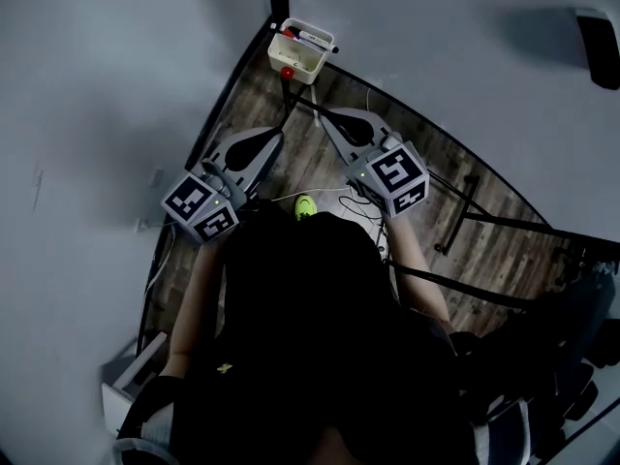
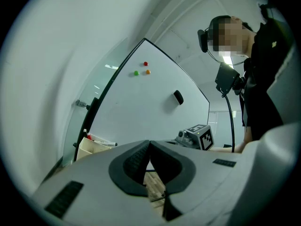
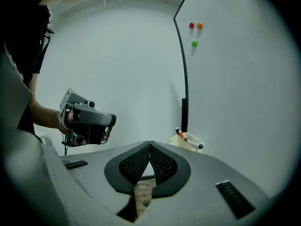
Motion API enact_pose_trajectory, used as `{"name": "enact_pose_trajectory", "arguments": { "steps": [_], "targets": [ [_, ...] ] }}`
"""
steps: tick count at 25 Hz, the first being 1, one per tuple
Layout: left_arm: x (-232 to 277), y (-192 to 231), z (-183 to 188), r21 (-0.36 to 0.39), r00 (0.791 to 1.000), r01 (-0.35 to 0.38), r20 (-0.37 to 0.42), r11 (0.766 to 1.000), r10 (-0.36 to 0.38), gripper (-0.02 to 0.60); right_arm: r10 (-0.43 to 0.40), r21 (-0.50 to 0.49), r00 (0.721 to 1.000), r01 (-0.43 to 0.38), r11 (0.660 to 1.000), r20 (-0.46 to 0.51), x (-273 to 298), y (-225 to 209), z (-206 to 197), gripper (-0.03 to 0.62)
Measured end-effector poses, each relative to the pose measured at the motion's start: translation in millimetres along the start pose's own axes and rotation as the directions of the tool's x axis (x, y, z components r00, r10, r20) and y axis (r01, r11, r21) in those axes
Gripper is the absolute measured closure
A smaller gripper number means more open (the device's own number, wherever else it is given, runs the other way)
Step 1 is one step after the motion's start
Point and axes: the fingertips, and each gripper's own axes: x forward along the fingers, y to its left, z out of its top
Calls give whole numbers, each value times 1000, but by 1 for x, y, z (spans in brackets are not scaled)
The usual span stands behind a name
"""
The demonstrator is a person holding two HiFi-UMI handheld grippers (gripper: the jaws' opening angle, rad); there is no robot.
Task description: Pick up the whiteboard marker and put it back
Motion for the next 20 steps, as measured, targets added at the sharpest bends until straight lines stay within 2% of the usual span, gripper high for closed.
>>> {"name": "enact_pose_trajectory", "arguments": {
  "steps": [9,14,20],
  "targets": [
    [4,27,-5,-29,1000,-10,-14,1000,10,580,-38,8,999,38,999,-23,12,-24,-5,568],
    [15,48,-2,-48,1000,16,-5,999,-16,580,-82,24,996,83,996,-39,26,-49,-11,562],
    [34,74,2,-43,996,65,-53,997,-67,580,-137,51,989,140,989,-54,44,-80,-10,549]
  ]
}}
